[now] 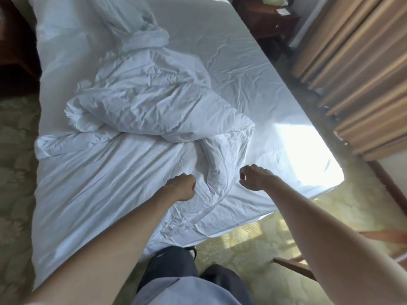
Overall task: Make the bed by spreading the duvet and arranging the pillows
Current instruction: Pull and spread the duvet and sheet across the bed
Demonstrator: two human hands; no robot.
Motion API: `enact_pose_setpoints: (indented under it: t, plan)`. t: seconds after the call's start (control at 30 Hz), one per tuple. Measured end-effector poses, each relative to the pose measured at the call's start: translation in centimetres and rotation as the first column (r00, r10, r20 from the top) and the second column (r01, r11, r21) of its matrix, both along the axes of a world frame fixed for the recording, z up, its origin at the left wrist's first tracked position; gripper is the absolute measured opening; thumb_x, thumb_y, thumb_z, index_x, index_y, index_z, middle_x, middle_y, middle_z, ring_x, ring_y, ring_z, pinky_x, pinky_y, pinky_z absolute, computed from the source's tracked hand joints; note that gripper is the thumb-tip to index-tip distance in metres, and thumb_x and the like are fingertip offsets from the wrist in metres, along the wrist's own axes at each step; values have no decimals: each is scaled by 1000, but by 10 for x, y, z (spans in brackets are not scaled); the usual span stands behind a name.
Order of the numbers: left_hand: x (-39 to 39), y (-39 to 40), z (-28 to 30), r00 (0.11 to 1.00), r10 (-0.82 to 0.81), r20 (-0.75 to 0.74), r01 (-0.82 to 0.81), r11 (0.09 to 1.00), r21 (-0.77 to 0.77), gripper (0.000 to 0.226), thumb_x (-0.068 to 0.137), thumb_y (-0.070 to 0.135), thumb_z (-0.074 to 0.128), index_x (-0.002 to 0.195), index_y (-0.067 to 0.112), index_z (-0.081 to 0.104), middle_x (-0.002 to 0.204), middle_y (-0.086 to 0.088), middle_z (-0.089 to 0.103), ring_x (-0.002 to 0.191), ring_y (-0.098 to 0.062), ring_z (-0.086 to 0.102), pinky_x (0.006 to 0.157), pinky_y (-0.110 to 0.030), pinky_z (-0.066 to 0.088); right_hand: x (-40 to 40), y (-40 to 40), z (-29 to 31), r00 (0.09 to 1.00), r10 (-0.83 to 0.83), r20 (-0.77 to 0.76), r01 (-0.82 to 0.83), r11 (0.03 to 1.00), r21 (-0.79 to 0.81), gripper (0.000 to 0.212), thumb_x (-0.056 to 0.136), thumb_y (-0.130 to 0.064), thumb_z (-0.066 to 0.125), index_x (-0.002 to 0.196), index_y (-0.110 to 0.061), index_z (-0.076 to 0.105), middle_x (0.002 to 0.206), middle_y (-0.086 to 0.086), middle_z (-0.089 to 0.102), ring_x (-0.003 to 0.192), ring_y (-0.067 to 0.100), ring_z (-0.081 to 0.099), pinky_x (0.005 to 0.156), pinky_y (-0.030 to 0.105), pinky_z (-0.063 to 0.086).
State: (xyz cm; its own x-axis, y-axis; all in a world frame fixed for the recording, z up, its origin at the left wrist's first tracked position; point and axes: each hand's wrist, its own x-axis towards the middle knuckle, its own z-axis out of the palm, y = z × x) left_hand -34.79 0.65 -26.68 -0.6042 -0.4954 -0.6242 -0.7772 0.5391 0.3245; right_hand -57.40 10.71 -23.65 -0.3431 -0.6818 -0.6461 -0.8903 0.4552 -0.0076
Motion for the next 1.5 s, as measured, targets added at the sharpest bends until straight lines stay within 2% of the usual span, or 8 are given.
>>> enact_pose_setpoints:
  t: [0.53, 0.7, 0.9, 1.1, 1.2, 1.3, 1.37, 1.5]
  plan:
    - [-198, -51, -56, 981, 195, 16, -192, 976, -98, 15, 96, 24, 45, 104, 16, 54, 117, -7, 61, 109, -29, 57, 83, -32, 39, -189, -108, -90, 984, 177, -9, -176, 975, -138, 28, 96, -33, 49, 120, -18, 50, 126, 5, 56, 117, 28, 53, 86, 37, 42]
    - [-247, -74, -83, 937, 345, 60, -338, 935, -104, 17, 93, 21, 46, 106, 14, 55, 118, -9, 61, 111, -32, 58, 91, -36, 44, -224, -183, -149, 955, 296, -32, -294, 921, -255, 73, 88, -43, 65, 146, -20, 28, 142, 9, 37, 131, 30, 37, 100, 44, 40]
    - [-283, -100, -104, 898, 414, 150, -400, 909, -116, 20, 93, 21, 46, 110, 14, 54, 118, -10, 61, 112, -32, 58, 94, -38, 46, -253, -254, -208, 986, 165, -31, -167, 966, -199, 128, 74, -43, 81, 154, -22, -18, 164, 11, 0, 152, 28, -2, 119, 45, 11]
    - [-304, -113, -91, 824, 543, 161, -539, 839, -70, 19, 92, 21, 47, 106, 16, 57, 117, -9, 62, 113, -31, 57, 95, -39, 47, -266, -265, -223, 972, 208, 111, -152, 911, -382, 34, 93, -24, 53, 126, -17, 51, 123, 8, 62, 120, 28, 56, 107, 40, 30]
    - [-312, -113, -85, 709, 695, 117, -702, 712, 26, 21, 90, 28, 49, 104, 17, 60, 113, -9, 63, 110, -30, 59, 94, -39, 48, -259, -249, -197, 952, 104, 288, 9, 930, -368, 28, 96, -24, 46, 120, -10, 52, 116, 22, 62, 108, 41, 58, 87, 40, 44]
    - [-327, -106, -68, 545, 838, -2, -815, 531, 233, 49, 83, 54, 51, 100, 11, 68, 106, -10, 69, 105, -27, 63, 89, -35, 50, -254, -227, -173, 865, -36, 501, 186, 949, -253, 32, 97, -23, 44, 115, -2, 60, 117, 26, 63, 111, 42, 58, 89, 41, 46]
    - [-336, -94, -48, 291, 955, -58, -874, 289, 391, 60, 74, 68, 53, 87, 12, 70, 87, -6, 71, 85, -22, 66, 75, -32, 49, -250, -208, -154, 717, -118, 687, 317, 933, -170, 35, 90, -21, 43, 104, 0, 67, 106, 24, 69, 103, 38, 66, 83, 42, 52]
    - [-340, -62, -30, -210, 978, -7, -714, -149, 684, 76, 56, 71, 67, 110, 18, 71, 98, -1, 75, 83, -18, 71, 66, -26, 54, -255, -152, -110, 346, -308, 886, 483, 868, 113, 32, 87, -10, 42, 96, 0, 71, 101, 25, 72, 86, 28, 68, 72, 40, 53]
